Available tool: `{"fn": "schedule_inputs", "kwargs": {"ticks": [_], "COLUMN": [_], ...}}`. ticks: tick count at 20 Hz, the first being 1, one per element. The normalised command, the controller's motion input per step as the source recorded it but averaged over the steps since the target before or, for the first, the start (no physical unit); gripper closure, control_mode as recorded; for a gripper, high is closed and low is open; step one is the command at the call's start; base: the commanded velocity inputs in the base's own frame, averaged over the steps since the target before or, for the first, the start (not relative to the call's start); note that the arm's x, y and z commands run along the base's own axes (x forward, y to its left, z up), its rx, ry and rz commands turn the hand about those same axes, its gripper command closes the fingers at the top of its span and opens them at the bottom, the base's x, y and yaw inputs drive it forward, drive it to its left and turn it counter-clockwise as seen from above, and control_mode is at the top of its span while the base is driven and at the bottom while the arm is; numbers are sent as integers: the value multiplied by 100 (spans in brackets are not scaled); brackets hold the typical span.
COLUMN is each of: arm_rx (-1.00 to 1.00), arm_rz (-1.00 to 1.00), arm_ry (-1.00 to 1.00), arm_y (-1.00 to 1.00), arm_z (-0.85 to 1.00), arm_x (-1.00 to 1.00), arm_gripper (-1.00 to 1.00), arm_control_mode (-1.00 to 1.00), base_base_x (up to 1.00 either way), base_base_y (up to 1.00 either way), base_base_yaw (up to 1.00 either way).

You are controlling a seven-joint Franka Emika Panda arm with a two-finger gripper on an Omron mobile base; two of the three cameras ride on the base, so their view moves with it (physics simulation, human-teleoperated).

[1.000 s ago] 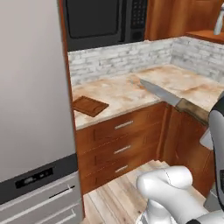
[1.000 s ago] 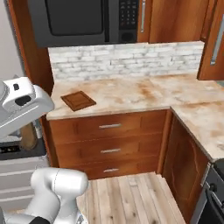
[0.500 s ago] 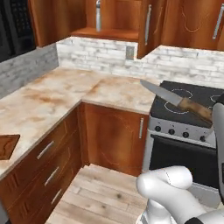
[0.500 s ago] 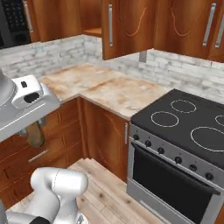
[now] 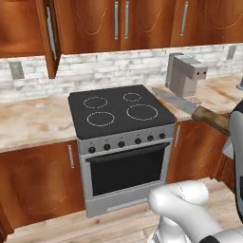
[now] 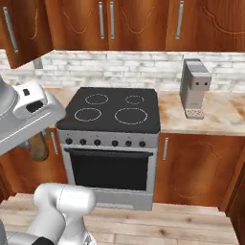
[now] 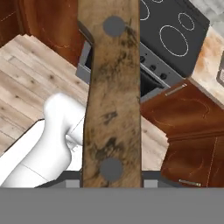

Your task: Move the cutting board and knife to the sink. Then move spray from the cabinet to the counter.

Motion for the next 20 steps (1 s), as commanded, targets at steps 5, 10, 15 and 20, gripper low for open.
{"fn": "schedule_inputs", "kwargs": {"ticks": [5, 10, 15, 20], "arm_rx": [0, 0, 0, 0], "arm_rz": [0, 0, 0, 0], "arm_ry": [0, 0, 0, 0], "arm_y": [0, 0, 0, 0], "arm_z": [0, 0, 0, 0], "arm_x": [0, 0, 0, 0], "arm_gripper": [100, 100, 100, 100], "arm_control_mode": [100, 100, 100, 100], "base_base_x": [1, 2, 53, 100], "base_base_y": [-16, -52, 4, 12], "base_base_yaw": [-96, -86, -80, -31]}}
